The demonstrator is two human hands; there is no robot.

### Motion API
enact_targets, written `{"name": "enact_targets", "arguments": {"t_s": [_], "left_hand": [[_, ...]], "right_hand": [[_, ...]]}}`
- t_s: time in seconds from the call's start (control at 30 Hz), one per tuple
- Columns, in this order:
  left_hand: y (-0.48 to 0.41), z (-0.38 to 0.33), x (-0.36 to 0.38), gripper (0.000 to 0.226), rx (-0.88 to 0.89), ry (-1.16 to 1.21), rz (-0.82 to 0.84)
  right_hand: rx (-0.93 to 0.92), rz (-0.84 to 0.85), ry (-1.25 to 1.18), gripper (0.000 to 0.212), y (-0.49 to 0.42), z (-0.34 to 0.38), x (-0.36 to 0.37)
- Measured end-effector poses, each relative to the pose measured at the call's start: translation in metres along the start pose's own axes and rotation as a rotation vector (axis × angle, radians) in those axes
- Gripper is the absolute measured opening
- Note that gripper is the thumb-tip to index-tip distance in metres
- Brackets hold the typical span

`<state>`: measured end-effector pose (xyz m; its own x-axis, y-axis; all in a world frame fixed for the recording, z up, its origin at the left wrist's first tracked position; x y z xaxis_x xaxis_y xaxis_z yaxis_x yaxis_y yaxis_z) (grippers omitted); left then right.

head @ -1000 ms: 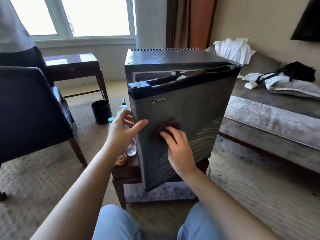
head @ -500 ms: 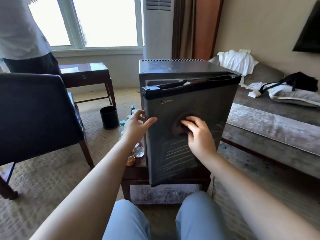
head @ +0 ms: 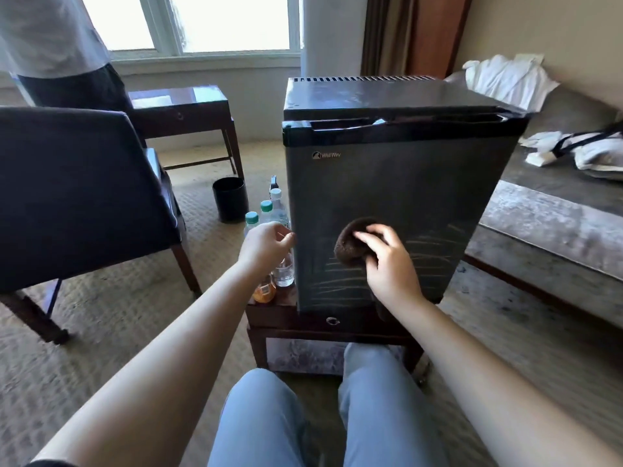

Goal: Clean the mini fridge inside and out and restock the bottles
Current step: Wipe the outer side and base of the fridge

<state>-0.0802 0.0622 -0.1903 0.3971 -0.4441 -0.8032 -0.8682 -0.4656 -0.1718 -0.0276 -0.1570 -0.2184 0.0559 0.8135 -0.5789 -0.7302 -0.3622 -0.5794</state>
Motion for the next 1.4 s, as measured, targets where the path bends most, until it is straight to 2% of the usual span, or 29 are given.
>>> {"name": "enact_targets", "arguments": {"t_s": [0.2, 0.37, 0.5, 0.63, 0.8, 0.87, 0.93, 1.03, 1.13, 1.2, 1.33, 1.4], "left_hand": [[-0.009, 0.008, 0.015, 0.010, -0.031, 0.039, -0.044], [-0.012, 0.018, 0.045, 0.016, -0.078, 0.121, -0.017], [-0.027, 0.023, 0.057, 0.028, -0.107, 0.102, -0.132], [-0.042, 0.025, 0.064, 0.025, -0.122, 0.205, -0.144], [-0.040, 0.041, 0.074, 0.023, -0.037, 0.378, -0.178], [-0.034, 0.050, 0.085, 0.028, -0.038, 0.330, -0.208], [-0.021, 0.060, 0.099, 0.029, -0.082, 0.267, -0.217], [0.004, 0.077, 0.120, 0.018, -0.132, 0.225, -0.209], [0.024, 0.096, 0.139, 0.011, -0.162, 0.199, -0.192], [0.036, 0.106, 0.152, 0.010, -0.201, 0.191, -0.175], [0.054, 0.120, 0.172, 0.010, -0.319, 0.202, -0.112], [0.054, 0.123, 0.177, 0.011, -0.340, 0.184, -0.077]], "right_hand": [[-0.001, -0.053, -0.031, 0.046, -0.014, -0.012, 0.021], [-0.009, -0.080, -0.050, 0.044, -0.013, -0.019, 0.041], [-0.078, -0.149, -0.071, 0.047, -0.024, -0.016, 0.050], [-0.137, -0.215, -0.013, 0.046, -0.039, -0.015, 0.071], [-0.295, -0.306, 0.089, 0.037, -0.052, -0.013, 0.098], [-0.275, -0.262, 0.066, 0.032, -0.041, -0.022, 0.116], [-0.174, -0.124, 0.041, 0.029, -0.013, -0.039, 0.142], [0.053, 0.104, 0.031, 0.032, 0.032, -0.068, 0.180], [0.151, 0.180, 0.032, 0.037, 0.050, -0.084, 0.192], [0.078, 0.100, 0.009, 0.038, 0.039, -0.075, 0.180], [-0.145, -0.313, -0.046, 0.035, -0.024, -0.038, 0.122], [-0.200, -0.436, -0.048, 0.032, -0.045, -0.032, 0.101]]}}
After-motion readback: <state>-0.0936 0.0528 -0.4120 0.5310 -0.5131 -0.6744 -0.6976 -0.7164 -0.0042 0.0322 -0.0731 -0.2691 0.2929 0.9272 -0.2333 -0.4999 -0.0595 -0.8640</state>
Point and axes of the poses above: each hand's wrist, its own y-axis away from the middle knuckle, its own x-axis out of the palm, z = x × y, the point moved 1 cm from there along -y, towards the middle knuckle, and after that the axes turned 7 degrees about -y, right-handed, at the moved point
